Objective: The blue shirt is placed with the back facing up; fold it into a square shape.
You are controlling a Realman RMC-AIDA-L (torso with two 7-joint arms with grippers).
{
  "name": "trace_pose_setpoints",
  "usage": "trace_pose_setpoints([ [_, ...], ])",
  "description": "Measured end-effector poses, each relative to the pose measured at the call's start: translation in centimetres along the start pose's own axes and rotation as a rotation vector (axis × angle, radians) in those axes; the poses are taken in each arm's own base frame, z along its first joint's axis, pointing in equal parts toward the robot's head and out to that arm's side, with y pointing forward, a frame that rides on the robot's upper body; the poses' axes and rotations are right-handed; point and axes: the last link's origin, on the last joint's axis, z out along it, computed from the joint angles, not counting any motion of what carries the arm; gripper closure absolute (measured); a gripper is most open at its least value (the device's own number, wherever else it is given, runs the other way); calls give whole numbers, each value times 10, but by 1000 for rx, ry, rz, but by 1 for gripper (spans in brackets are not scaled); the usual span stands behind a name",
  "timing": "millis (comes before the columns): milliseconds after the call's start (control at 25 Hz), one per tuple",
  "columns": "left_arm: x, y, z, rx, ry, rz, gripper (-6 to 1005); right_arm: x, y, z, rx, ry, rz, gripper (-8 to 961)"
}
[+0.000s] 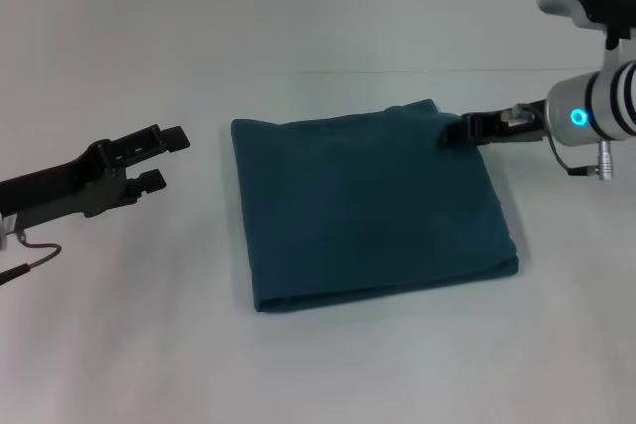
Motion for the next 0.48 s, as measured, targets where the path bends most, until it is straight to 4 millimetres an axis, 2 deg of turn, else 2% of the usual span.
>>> trace_pose_setpoints([
  [160, 0, 0, 0, 0, 0, -1, 51, -5, 10, 5, 1, -29, -20, 390],
  [480, 1, 0, -1, 0, 11, -5, 50, -12, 15, 8, 8, -62, -36, 391],
])
